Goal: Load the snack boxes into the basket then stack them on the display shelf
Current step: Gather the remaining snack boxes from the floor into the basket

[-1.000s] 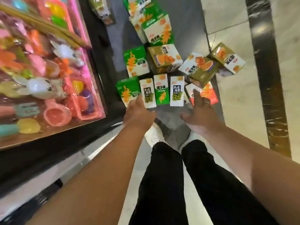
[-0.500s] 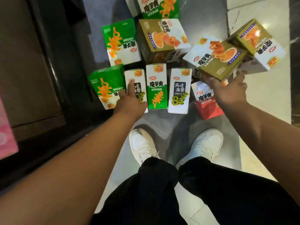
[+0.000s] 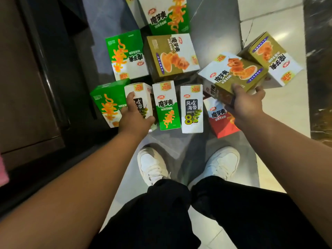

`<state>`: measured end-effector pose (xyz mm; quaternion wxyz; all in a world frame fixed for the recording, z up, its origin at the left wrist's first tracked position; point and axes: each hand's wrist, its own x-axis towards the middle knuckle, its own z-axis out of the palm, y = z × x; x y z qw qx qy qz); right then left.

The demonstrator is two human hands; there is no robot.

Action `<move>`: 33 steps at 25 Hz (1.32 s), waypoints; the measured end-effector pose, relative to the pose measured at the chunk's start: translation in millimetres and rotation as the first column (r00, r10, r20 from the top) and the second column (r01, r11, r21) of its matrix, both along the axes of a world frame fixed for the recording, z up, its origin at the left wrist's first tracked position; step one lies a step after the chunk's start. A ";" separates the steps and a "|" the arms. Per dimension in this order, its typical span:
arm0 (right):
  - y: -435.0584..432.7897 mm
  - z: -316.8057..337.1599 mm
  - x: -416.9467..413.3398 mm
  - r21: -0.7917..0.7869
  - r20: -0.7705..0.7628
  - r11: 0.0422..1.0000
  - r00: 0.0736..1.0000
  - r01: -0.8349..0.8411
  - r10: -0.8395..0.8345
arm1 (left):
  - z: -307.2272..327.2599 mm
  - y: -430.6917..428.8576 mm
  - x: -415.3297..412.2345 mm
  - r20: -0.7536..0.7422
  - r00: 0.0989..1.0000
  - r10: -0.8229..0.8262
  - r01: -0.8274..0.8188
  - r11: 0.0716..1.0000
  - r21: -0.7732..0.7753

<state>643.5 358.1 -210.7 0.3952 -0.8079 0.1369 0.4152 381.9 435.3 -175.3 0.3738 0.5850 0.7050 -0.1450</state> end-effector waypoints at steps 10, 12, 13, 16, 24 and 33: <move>-41.6 190.8 -56.9 0.124 -0.143 0.984 0.984 0.126 -0.108 | 163.5 -32.3 -3.3 0.194 0.944 0.267 -0.268 0.963 -0.022; -46.3 254.2 -74.5 0.162 -0.228 0.977 0.969 0.136 -0.097 | 213.3 -36.8 -7.2 0.263 0.904 0.336 -0.328 0.942 -0.077; -50.2 287.2 -81.7 0.183 -0.261 0.974 0.962 0.131 -0.080 | 240.4 -40.2 -9.1 0.286 0.889 0.358 -0.341 0.934 -0.110; -62.4 384.3 -94.2 0.232 -0.321 0.970 0.947 0.071 0.008 | 332.4 -52.1 -18.1 0.383 0.815 0.436 -0.392 0.900 -0.190; -98.4 583.3 -80.3 0.431 -0.281 0.856 0.860 -0.285 0.427 | 540.4 -116.1 -59.1 0.644 0.553 0.530 -0.553 0.811 -0.192; -100.9 674.6 -63.6 0.535 -0.244 0.596 0.566 -0.599 0.788 | 636.8 -230.0 -71.0 0.779 0.260 0.571 -0.803 0.576 -0.154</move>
